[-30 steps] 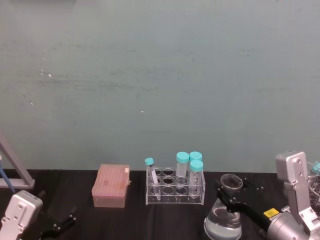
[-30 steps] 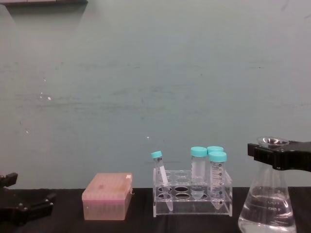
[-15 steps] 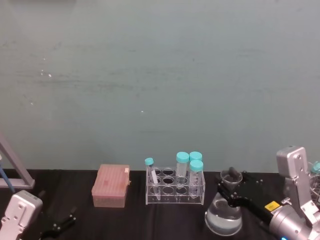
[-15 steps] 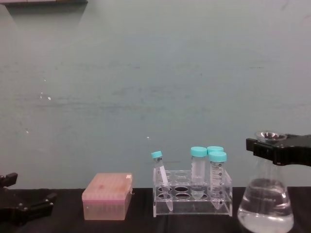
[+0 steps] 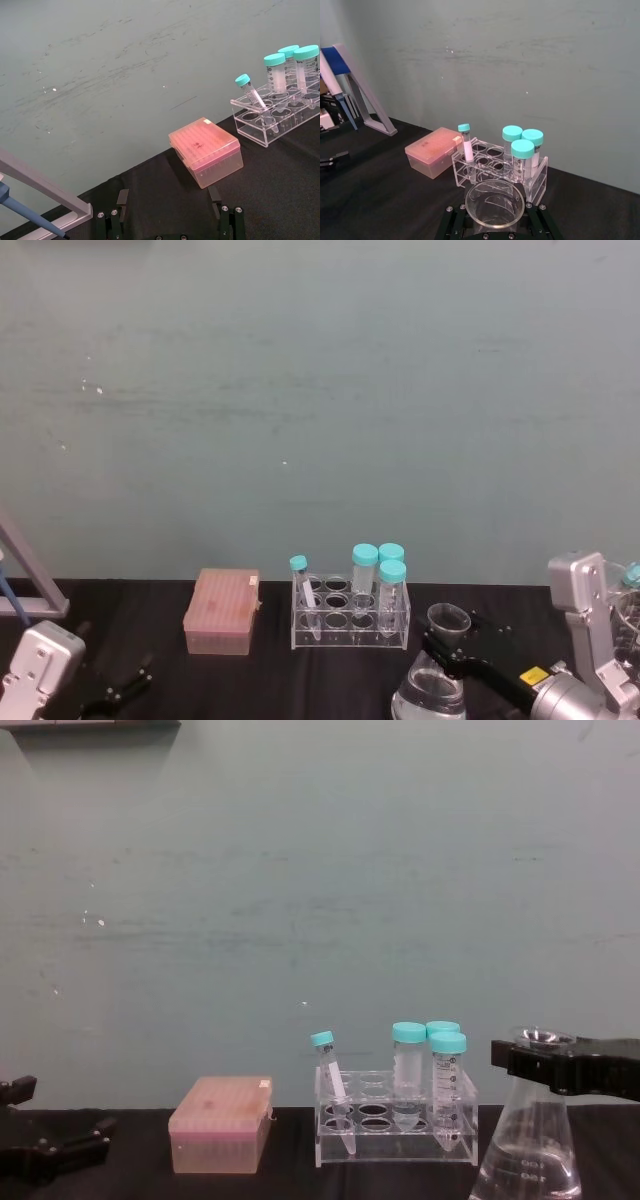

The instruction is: Pick up the beaker with the right gripper, shake it three times, and then put it down.

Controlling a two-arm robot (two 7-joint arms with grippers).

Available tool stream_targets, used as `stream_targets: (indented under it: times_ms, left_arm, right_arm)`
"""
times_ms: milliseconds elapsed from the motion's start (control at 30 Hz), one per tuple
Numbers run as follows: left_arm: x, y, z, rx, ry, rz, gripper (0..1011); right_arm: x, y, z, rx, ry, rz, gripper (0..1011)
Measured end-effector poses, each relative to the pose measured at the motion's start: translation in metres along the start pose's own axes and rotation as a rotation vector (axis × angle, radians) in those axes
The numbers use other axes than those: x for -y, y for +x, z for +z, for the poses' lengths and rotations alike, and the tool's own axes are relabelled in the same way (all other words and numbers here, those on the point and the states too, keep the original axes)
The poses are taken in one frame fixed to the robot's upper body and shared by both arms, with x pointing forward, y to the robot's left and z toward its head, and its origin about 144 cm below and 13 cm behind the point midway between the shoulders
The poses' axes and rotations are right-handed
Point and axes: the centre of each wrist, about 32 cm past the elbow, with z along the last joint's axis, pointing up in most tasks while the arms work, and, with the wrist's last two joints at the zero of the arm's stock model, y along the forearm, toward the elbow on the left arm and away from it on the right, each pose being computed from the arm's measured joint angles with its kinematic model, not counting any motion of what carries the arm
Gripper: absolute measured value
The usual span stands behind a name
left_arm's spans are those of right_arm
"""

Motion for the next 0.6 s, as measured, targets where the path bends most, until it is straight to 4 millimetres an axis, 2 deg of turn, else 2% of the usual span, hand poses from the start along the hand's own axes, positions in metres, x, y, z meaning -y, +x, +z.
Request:
stream_targets:
  times_ms: [600]
  left_arm:
    - [0.0000,0.0000,0.0000,0.000,0.000,0.000,1000]
  right_arm:
    - [-0.0035,-0.0028,-0.0025,-0.013,-0.016,-0.009,478]
